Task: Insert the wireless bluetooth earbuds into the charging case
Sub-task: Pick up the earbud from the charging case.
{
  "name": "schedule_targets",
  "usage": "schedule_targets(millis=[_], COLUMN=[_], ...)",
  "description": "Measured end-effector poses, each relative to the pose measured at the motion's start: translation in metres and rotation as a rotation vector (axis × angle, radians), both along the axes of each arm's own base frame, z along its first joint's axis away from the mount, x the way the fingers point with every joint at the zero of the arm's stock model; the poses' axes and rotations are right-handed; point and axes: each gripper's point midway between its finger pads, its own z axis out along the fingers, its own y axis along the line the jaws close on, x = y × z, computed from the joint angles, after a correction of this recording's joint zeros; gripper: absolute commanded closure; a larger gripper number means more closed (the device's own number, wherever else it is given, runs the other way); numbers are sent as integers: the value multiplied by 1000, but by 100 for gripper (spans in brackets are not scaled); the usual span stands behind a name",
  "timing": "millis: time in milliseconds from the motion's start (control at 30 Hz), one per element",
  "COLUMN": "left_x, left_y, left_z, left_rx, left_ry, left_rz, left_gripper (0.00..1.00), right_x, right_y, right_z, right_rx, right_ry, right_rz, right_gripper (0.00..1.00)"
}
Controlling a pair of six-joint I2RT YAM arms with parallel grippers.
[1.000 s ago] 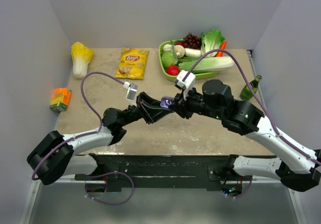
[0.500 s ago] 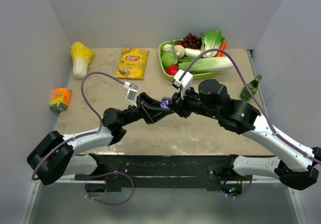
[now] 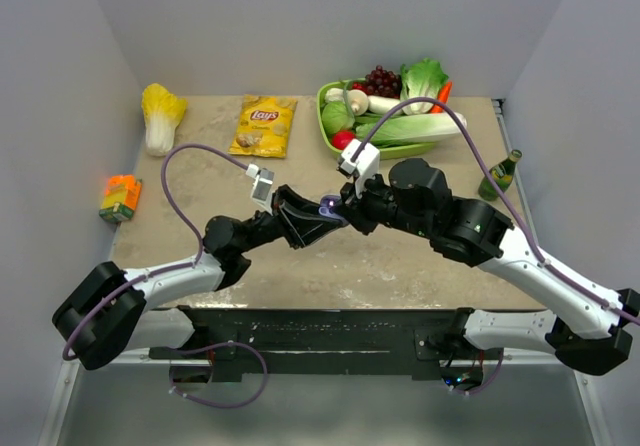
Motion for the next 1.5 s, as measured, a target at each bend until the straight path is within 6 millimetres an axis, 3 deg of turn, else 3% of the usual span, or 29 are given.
schedule_targets(millis=[767,933,1233,1500], left_x=[-1,-2,-2,-3], left_y=[1,1,2,3], left_z=[-3,-6,-7,-6], left_rx=[9,15,16,13], left_ry=[6,11,13,8], left_rz=[-4,-4,-3,0], left_gripper=[100,100,100,100], right_x=[7,7,5,5], right_y=[-2,-1,-2,-2], right_z=[-3,-6,-10,-9], right_rx=[-18,-25,-36,-33], right_ry=[-7,-1,12,10], right_rz=[-38,-37,-32,-33], right_gripper=[91,82,79,95])
